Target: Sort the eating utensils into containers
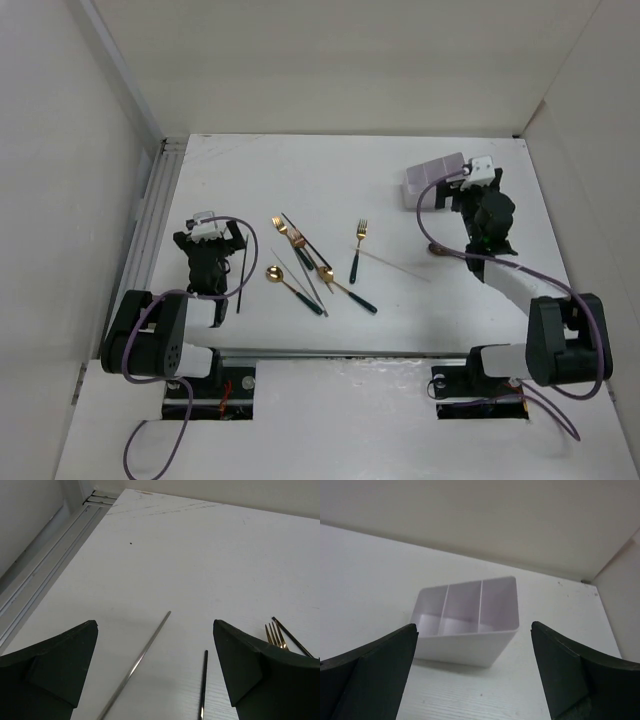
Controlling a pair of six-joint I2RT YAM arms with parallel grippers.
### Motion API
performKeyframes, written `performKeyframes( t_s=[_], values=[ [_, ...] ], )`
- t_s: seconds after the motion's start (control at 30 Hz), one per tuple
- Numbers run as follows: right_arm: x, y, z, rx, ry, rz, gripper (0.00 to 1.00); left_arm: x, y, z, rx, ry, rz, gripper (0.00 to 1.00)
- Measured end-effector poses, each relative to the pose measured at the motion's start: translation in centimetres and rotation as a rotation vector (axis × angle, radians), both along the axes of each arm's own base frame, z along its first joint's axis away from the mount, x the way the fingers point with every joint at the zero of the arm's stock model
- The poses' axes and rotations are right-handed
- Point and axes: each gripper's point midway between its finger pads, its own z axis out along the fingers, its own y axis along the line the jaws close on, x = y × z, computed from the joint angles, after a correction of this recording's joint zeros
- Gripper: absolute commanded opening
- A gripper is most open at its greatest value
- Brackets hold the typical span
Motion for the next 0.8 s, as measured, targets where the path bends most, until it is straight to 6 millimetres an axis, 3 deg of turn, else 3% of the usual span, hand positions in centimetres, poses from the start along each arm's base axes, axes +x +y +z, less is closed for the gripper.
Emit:
performKeyframes(
  t_s=[0.17, 0.23, 0.37, 0.43, 0.5, 0.57, 0.6, 0.63, 0.73, 0.8],
  values=[
    [-0.1, 2.8, 5.1, -0.057, -0.012, 0.081, 1.0, 0.0, -0.3, -0.1, 0.002, 0.002, -0.016, 1.0],
    [-0.3, 4.8, 8.0, -0.144, -0.02, 0.122, 1.0, 0.0, -0.8, -0.2, 0.018, 0.007, -0.067, 1.0],
    [-1.3, 7.0, 11.0, -0.338, -0.033, 0.078, 1.0, -1.4, -2.0, 0.4, 0.075, 0.005, -0.218, 1.0],
    [-2.2, 7.9, 11.7, -0.41, -0.014, 0.05, 1.0, -1.5, -3.5, 3.8, 0.166, -0.037, -0.329, 1.0],
    [-2.8, 8.1, 12.2, -0.464, 0.024, 0.05, 1.0, -0.8, -4.8, 9.4, 0.274, -0.113, -0.409, 1.0],
    [-3.3, 8.1, 12.3, -0.497, 0.067, 0.077, 0.87, 0.0, -5.2, 14.8, 0.342, -0.169, -0.428, 1.0],
    [-3.5, 8.1, 12.0, -0.506, 0.092, 0.091, 0.68, 0.5, -5.1, 17.1, 0.362, -0.18, -0.424, 1.0],
    [-3.7, 8.3, 11.4, -0.51, 0.124, 0.111, 0.6, 0.9, -5.0, 18.1, 0.364, -0.166, -0.418, 1.0],
    [-4.2, 10.1, 7.2, -0.505, 0.277, 0.211, 0.54, 2.8, -4.2, 19.2, 0.343, -0.062, -0.384, 1.0],
    [-4.5, 11.9, 2.8, -0.499, 0.415, 0.297, 0.54, 3.9, -3.8, 17.5, 0.314, 0.038, -0.375, 1.0]
  ],
)
